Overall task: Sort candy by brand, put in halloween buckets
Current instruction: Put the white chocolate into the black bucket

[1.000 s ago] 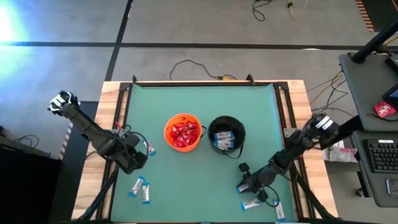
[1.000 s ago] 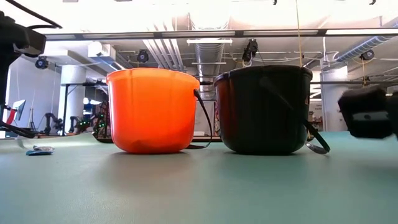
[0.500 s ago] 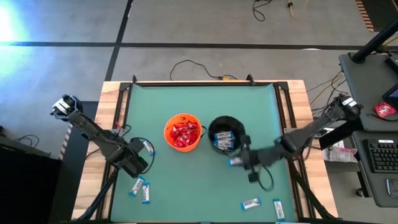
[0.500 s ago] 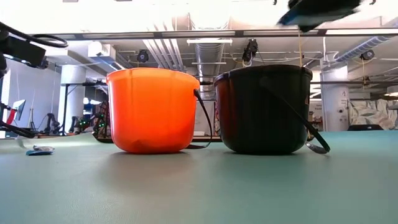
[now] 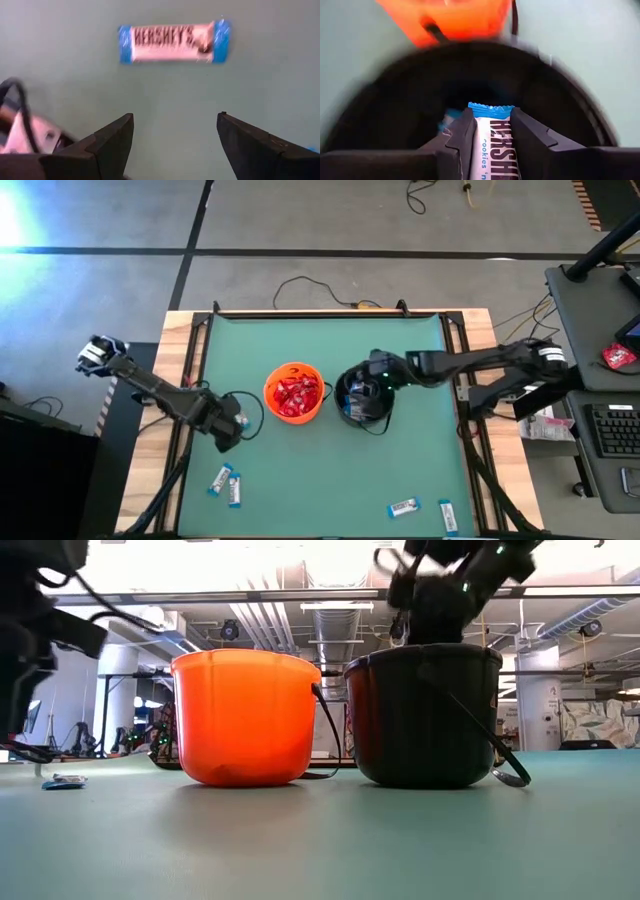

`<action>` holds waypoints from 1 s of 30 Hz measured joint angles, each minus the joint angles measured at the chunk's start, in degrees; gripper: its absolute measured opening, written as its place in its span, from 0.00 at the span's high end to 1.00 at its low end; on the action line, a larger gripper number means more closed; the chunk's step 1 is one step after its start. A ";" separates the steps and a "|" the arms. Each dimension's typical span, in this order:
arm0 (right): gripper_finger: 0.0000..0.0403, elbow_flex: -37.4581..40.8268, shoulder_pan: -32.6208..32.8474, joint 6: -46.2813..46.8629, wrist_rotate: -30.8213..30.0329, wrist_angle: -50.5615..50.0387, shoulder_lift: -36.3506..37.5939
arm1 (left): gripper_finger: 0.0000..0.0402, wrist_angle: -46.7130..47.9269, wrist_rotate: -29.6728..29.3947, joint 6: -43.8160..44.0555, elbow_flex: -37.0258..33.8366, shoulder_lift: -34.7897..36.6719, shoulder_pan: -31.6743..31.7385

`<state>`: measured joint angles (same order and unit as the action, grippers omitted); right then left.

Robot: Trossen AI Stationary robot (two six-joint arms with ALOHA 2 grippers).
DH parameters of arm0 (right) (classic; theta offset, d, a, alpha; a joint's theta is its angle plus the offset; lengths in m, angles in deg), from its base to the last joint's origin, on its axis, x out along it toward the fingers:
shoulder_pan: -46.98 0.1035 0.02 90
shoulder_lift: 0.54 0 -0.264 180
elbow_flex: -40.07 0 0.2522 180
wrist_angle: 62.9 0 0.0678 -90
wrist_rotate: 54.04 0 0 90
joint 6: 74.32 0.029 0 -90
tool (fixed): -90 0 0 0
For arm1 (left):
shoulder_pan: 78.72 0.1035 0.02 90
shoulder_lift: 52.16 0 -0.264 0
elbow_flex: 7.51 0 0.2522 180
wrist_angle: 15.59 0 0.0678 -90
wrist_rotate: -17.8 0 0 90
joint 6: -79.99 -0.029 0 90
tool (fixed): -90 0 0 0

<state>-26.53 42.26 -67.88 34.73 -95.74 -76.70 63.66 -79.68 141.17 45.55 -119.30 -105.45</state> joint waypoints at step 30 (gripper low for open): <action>0.47 -32.93 16.06 26.27 -21.89 -34.77 -5.33 | 0.61 -8.53 -5.89 -1.39 -7.33 3.48 9.32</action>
<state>-59.46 58.32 -41.61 12.84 -130.51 -82.03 55.12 -85.56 139.78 38.22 -115.82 -96.13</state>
